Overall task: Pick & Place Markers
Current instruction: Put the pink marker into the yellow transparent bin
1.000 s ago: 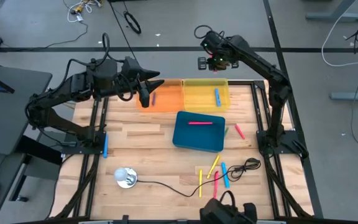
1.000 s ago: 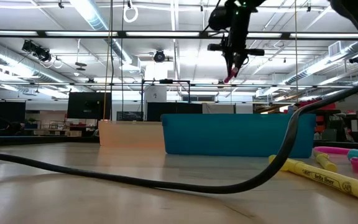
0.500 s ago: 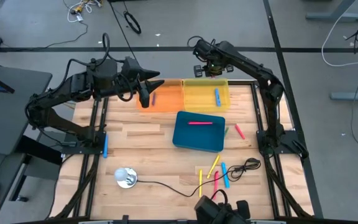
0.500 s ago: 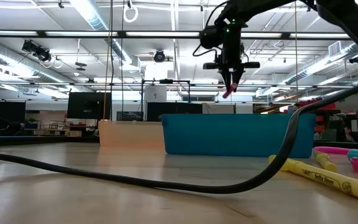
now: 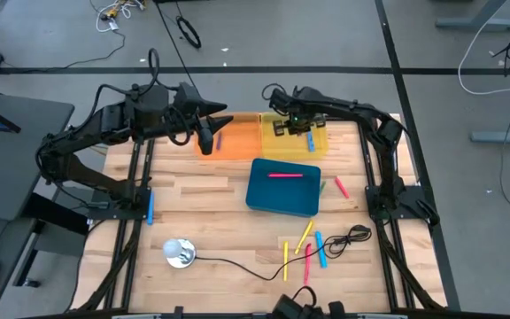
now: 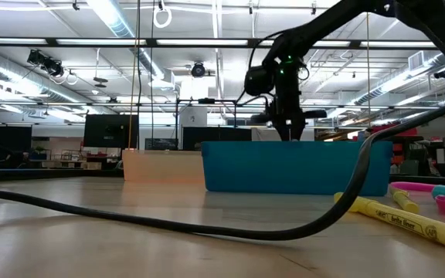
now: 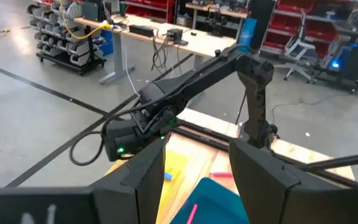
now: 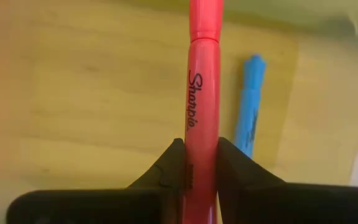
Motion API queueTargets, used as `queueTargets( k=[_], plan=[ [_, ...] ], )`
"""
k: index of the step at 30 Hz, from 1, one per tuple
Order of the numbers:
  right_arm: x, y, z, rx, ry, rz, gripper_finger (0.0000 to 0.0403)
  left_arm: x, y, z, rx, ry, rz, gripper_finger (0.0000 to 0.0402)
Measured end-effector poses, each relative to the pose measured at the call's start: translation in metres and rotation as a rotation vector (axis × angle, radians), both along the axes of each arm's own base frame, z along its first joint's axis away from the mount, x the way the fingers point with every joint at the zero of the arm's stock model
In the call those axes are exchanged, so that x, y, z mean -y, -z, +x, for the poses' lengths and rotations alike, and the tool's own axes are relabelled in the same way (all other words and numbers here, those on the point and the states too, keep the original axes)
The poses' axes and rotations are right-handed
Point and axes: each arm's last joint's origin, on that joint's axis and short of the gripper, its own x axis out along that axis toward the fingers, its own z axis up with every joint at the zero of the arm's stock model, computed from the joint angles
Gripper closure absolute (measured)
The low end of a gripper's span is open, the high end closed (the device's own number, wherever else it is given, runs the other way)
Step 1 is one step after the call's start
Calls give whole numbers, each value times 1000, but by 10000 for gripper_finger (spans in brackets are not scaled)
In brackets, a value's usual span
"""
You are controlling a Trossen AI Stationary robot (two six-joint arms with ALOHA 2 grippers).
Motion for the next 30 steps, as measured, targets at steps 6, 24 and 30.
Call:
queueTargets(
  k=[6,24,30],
  plan=[
    [-11,21,-3,-32,3,35,352,0,2,0,-21,0,-3,216],
    [-8,46,-14,-30,24,62,251,0,3,-1,-34,0,-4,216],
    [-8,46,-14,-27,23,60,185,0,3,-1,-33,0,-4,216]
  ],
)
